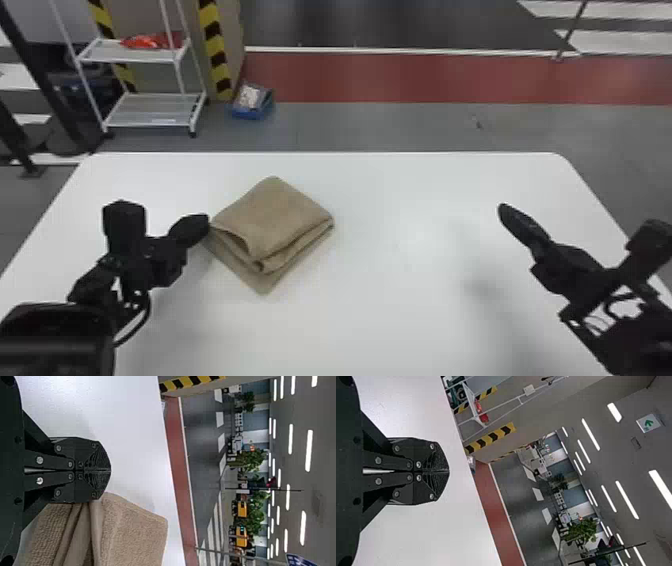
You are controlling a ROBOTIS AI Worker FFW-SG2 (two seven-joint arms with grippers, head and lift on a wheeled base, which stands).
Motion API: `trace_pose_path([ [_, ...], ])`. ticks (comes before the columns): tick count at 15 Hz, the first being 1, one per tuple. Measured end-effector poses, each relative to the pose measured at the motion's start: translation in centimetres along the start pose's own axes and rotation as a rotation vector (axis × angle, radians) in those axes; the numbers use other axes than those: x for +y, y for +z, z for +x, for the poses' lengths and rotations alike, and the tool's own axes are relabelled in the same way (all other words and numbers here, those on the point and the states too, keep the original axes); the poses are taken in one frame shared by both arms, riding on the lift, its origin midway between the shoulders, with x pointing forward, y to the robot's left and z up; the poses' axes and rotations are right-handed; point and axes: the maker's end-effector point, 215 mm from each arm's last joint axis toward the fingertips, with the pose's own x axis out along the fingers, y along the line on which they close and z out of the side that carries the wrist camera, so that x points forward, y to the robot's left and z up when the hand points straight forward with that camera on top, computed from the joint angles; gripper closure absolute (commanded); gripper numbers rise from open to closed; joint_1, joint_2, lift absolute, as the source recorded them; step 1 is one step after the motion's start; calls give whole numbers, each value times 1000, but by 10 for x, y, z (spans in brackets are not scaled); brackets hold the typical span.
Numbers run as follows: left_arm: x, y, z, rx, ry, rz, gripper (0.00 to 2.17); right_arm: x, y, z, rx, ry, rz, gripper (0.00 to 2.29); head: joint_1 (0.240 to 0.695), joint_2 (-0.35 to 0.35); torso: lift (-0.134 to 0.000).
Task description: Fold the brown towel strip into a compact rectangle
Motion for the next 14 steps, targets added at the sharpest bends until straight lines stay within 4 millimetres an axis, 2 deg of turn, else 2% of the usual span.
trace_pose_path([
  [3,-13,-10,-15,63,-14,-3,1983,-1,0,3,-7,11,15,1943,695,-34,-123],
  [6,-38,-8,-32,76,-47,0,1983,-2,1,5,-15,11,22,1943,695,-57,-123],
  [12,-115,-22,-43,160,-180,-17,1983,0,2,8,-21,19,40,1943,695,-133,-123],
  [14,-135,-22,-45,161,-212,-14,1983,0,3,7,-23,19,43,1943,695,-153,-123],
])
